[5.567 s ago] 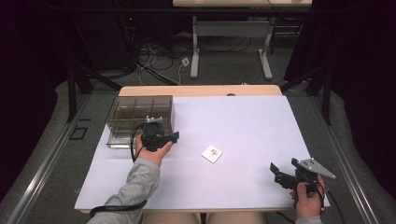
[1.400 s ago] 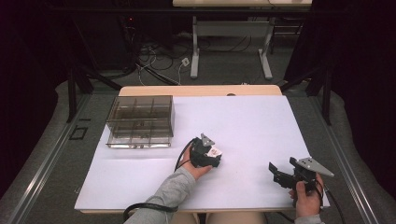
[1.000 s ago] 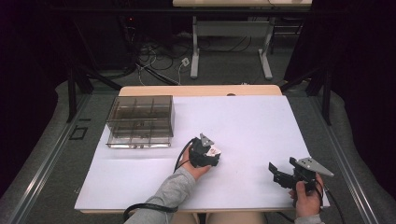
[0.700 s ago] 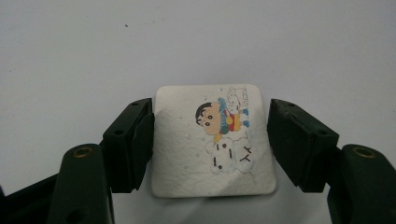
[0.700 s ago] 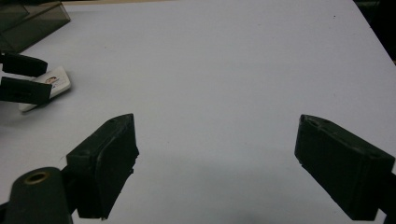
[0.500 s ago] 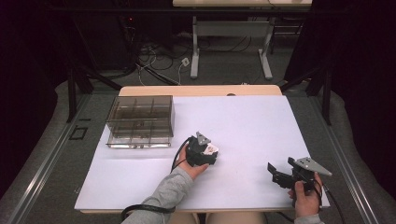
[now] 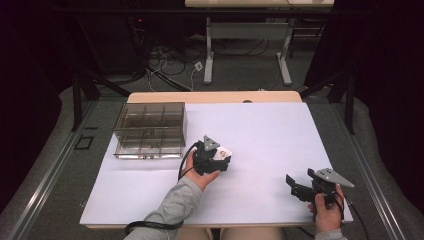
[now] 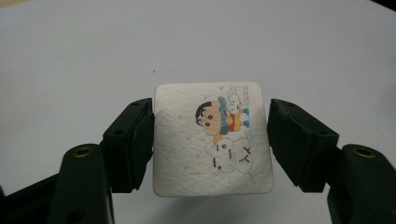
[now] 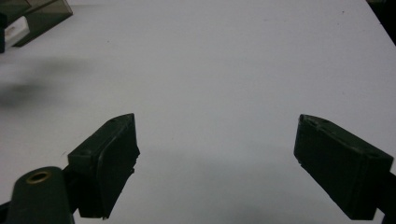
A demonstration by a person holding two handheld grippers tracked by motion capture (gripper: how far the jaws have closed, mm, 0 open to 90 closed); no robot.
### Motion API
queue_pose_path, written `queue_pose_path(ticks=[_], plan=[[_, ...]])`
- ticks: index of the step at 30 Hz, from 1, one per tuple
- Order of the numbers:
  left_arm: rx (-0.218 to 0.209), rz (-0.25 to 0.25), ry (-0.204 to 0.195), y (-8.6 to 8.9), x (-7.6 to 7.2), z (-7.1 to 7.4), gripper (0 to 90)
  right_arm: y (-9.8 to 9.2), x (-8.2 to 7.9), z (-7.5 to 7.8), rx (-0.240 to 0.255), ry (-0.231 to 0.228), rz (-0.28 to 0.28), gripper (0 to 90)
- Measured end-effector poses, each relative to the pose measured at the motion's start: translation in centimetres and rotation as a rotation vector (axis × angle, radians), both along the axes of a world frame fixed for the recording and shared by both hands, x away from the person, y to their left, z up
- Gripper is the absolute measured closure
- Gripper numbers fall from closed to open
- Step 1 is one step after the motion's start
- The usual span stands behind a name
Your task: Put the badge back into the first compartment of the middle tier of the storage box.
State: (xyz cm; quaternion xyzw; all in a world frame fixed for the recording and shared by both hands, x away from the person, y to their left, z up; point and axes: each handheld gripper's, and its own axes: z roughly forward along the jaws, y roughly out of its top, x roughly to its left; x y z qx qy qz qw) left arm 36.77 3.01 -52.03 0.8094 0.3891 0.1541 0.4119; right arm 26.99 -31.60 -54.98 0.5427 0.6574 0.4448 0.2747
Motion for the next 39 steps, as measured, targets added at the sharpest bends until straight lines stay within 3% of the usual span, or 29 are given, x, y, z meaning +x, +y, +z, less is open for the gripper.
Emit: queue_pose_path(ticks=[6, 11, 19, 25, 39], plan=[[-0.013, 0.015, -0.011, 1.1, -0.1, 0.8, 33.4, 0.3, 0.3, -0.5, -0.002, 0.057, 0.019, 14.0], [-0.019, 0.055, -0.010, 2.6, -0.1, 0.8, 33.4, 0.5, 0.3, -0.5, -0.019, 0.066, 0.038, 14.0], [-0.032, 0.131, -0.002, 5.1, 0.3, 0.9, 33.5, 0.3, 0.4, -0.5, -0.013, 0.053, 0.023, 14.0], [-0.033, 0.152, -0.021, 6.7, 0.2, 1.8, 33.5, 0.3, 0.3, -0.4, -0.012, 0.048, 0.027, 14.0], [-0.052, 0.200, -0.022, 9.4, -0.2, 2.6, 33.5, 0.4, 0.3, -0.5, -0.009, 0.049, 0.023, 14.0]])
